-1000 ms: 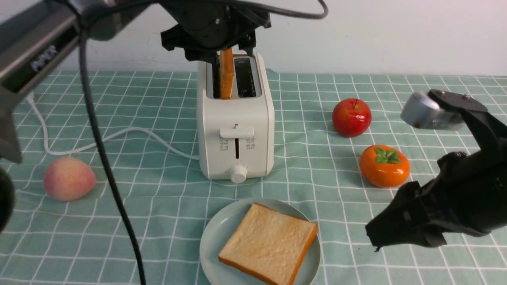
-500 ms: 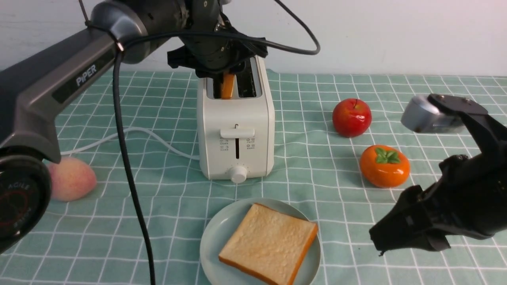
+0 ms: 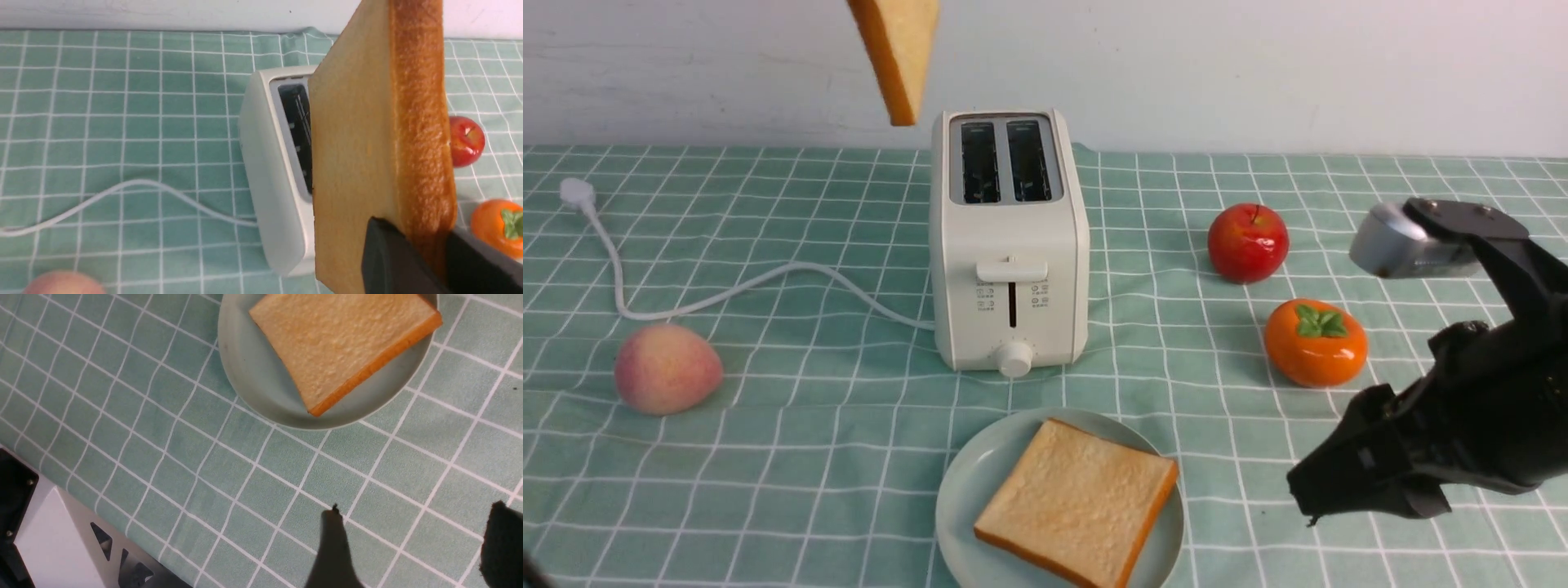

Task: Take toasted bread from bread machine on blue coffee table place on plate.
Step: 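Place the slice of bread on the plate with the left gripper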

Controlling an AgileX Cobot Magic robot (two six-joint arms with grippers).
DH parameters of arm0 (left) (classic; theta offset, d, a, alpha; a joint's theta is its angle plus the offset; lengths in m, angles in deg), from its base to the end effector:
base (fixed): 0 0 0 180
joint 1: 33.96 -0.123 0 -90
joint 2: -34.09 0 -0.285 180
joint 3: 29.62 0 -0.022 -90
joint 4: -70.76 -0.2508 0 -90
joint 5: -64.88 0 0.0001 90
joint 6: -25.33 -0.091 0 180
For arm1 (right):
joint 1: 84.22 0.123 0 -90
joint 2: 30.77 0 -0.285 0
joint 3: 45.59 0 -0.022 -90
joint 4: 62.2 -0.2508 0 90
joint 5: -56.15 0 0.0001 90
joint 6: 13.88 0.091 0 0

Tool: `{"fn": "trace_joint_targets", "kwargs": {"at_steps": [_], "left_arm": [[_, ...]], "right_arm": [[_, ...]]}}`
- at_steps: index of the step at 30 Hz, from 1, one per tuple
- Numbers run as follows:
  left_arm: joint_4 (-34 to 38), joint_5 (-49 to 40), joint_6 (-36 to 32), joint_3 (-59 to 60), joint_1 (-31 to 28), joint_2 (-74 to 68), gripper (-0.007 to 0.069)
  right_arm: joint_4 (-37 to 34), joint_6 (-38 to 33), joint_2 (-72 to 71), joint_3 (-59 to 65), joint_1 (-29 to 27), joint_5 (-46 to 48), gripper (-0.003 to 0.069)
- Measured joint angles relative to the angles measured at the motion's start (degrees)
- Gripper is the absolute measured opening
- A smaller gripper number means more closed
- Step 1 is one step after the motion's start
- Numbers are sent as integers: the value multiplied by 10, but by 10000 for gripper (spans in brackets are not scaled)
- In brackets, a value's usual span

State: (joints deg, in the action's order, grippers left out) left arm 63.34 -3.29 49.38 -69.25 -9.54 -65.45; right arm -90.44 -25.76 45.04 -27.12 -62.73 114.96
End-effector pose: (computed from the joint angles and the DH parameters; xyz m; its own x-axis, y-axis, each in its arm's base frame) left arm 0.2999 -0.1242 0.4932 -0.6390 -0.1055 -0.7619 0.0992 0.9710 -0.2177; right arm 0.1946 0.1162 0.3306 -0.8359 -0.2663 -0.4799 -0.4721 0.7949 0.3812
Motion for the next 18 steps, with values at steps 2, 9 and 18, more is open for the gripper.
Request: {"fn": "trace_joint_targets", "kwargs": {"at_steps": [2,9,18], "left_arm": [[1,-14,-4,35,0,40,85],[85,57,0,302,0,153,85],[575,279,-287,595,1,100,85]], "right_arm": [[0,0,0,0,0,-7,463],[0,0,0,0,0,-32,462],[0,0,0,0,0,-40,462]]}}
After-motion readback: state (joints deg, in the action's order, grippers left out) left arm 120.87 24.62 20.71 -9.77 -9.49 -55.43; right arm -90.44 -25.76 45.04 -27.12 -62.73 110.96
